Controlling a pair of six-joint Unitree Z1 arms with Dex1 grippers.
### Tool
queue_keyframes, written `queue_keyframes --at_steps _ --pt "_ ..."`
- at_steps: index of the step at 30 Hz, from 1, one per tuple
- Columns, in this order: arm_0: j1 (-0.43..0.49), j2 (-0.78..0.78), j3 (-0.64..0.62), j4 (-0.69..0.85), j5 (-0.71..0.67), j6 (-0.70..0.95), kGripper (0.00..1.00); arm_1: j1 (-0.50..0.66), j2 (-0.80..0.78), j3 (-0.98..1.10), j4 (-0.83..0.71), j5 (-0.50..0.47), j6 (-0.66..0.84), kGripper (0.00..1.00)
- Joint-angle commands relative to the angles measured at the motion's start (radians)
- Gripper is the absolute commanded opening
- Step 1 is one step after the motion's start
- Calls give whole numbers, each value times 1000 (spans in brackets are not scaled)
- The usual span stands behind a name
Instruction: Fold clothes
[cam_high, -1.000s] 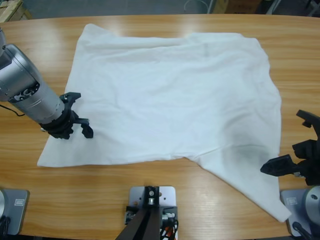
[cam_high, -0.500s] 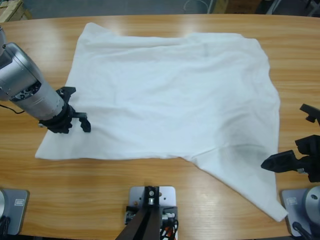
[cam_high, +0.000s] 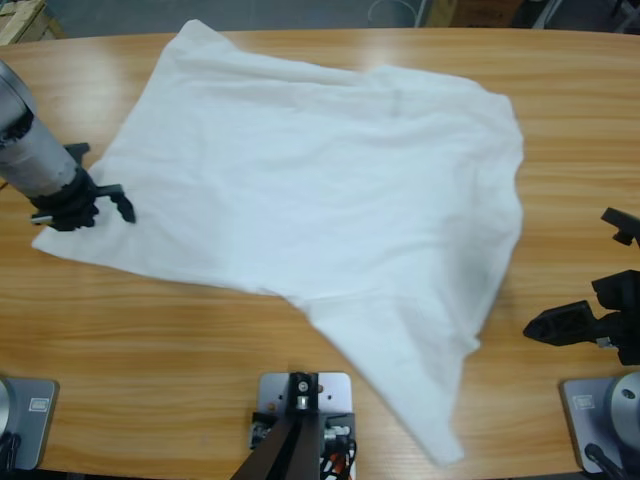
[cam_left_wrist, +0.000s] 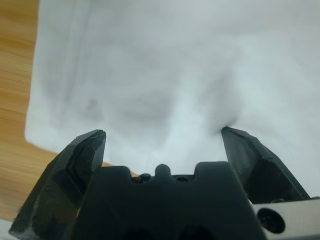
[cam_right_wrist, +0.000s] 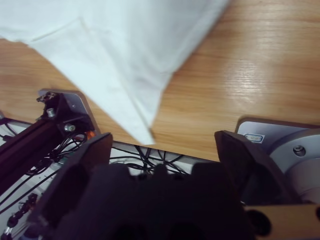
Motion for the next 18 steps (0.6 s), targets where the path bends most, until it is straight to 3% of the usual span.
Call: queue_keyframes --at_steps 1,7,9,12,15,18 --pt "26 43 -37 57 22 57 895 12 -8 -7 5 6 -12 830" --pt "-14 -151 -56 53 -112 228 892 12 1 -14 -59 3 -7 830" --pt "36 -208 -56 44 -232 285 895 12 16 -25 -86 3 -6 830" --pt "191 -250 -30 46 -363 305 892 12 29 -29 -118 4 -3 830" --pt "269 -261 -15 74 -335 308 894 12 22 -16 -157 5 6 830" --pt "281 -249 -45 115 -197 310 895 12 15 8 -188 10 11 830"
